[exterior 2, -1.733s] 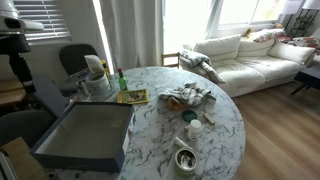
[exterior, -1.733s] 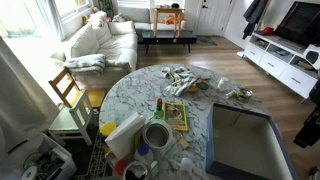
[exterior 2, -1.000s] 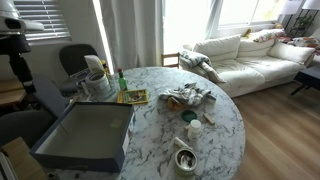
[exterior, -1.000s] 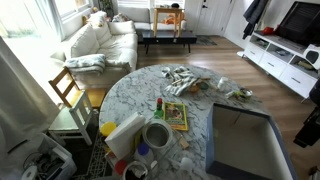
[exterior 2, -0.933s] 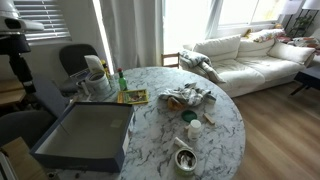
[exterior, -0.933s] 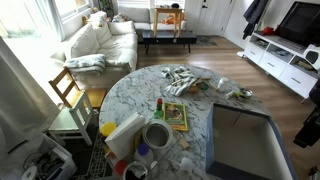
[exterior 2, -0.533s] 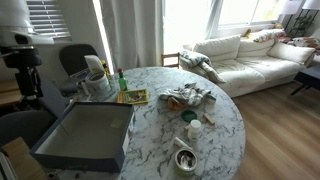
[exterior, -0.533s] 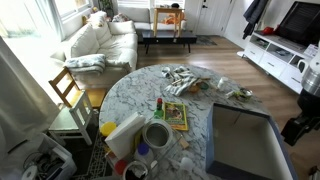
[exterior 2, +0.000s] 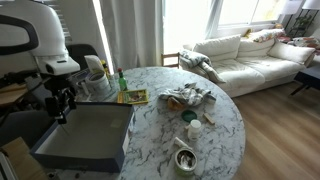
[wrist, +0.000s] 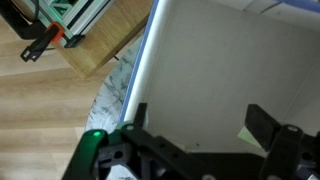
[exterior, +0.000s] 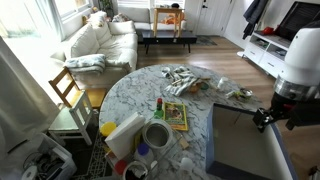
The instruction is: Turn the grey box over
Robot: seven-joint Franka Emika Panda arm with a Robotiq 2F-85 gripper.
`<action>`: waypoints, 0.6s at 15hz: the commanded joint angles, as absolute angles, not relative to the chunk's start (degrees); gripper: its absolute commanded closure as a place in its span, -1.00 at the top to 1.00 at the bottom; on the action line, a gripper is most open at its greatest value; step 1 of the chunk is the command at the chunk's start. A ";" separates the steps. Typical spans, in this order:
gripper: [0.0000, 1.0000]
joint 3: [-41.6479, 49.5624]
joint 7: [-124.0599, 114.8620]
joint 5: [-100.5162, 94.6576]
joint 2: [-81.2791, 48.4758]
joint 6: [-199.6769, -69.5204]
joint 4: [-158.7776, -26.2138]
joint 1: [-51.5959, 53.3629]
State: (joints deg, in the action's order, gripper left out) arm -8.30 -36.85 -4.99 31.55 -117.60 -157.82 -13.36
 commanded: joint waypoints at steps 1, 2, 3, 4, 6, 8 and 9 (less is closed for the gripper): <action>1.00 -7.27 -43.44 -8.49 24.05 -125.18 -157.74 -15.82; 1.00 -7.15 -45.03 -9.91 22.29 -126.52 -157.76 -16.41; 1.00 -7.41 -47.18 -12.84 20.80 -126.93 -157.77 -17.38; 1.00 -6.92 -48.34 -14.94 19.52 -126.97 -157.76 -17.75; 1.00 -6.03 -50.98 -19.64 17.20 -126.39 -157.74 -18.28; 1.00 -4.61 -52.56 -22.17 14.47 -126.15 -157.74 -17.83; 1.00 -3.97 -53.69 -23.49 13.17 -126.51 -157.75 -17.67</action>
State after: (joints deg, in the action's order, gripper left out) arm -5.89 -50.27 -19.41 17.42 -125.57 -157.82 -18.03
